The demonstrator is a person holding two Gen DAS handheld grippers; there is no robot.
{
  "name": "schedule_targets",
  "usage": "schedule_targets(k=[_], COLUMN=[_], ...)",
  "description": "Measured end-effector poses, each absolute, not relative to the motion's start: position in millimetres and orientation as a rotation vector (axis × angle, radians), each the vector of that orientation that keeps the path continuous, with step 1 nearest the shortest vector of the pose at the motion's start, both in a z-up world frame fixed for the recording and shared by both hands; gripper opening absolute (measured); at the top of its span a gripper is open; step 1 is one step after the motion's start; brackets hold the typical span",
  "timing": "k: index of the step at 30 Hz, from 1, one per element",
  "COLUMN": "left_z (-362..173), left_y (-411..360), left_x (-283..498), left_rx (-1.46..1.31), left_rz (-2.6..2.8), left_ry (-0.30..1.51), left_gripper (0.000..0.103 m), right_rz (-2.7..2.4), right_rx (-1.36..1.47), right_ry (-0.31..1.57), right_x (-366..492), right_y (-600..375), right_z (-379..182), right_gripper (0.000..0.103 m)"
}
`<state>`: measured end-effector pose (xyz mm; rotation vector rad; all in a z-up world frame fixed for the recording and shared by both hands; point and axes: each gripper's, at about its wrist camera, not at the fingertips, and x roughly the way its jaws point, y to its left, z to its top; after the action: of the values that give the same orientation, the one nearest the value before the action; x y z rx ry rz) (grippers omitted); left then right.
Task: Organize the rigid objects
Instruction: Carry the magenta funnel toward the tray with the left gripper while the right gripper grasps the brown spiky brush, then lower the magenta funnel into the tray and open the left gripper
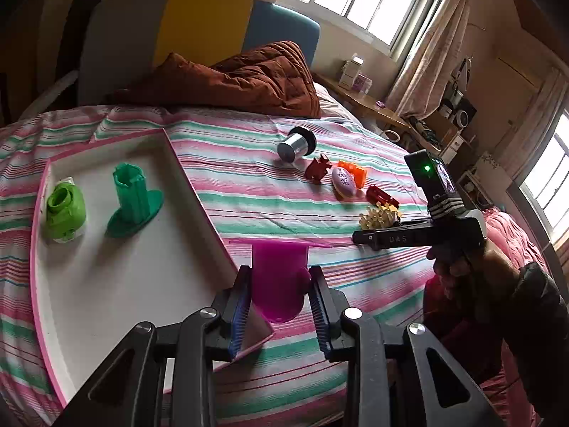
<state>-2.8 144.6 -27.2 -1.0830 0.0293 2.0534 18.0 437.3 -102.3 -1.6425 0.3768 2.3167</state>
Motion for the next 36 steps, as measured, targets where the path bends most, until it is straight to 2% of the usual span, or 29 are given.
schedule_targets(k=[16, 20, 23, 33, 36], left_z=[-21, -25, -32, -52, -54], left_y=[113, 102, 90, 41, 43], left_x=[-13, -21, -29, -72, -83], left_rx=[-1.084, -1.114, -1.159, -1.307, -1.316], left_rz=[2.230, 2.253, 2.259, 2.297, 2.310], left_ry=[0.067, 0.039, -0.008, -0.145, -0.117], left_gripper=[0.031, 0.031, 0.031, 0.031, 0.031], right_rz=[2.318, 2.315, 2.317, 2.321, 2.323], right_rx=[-1.633, -1.630, -1.625, -1.627, -1.628], right_ry=[0.367, 0.346, 0.309, 0.281, 0.281], right_x=[16, 18, 19, 17, 17], right_y=[450, 458, 459, 459, 461], right_z=[-99, -98, -96, -93, -93], right_gripper=[0.052, 0.051, 0.046, 0.046, 0.046])
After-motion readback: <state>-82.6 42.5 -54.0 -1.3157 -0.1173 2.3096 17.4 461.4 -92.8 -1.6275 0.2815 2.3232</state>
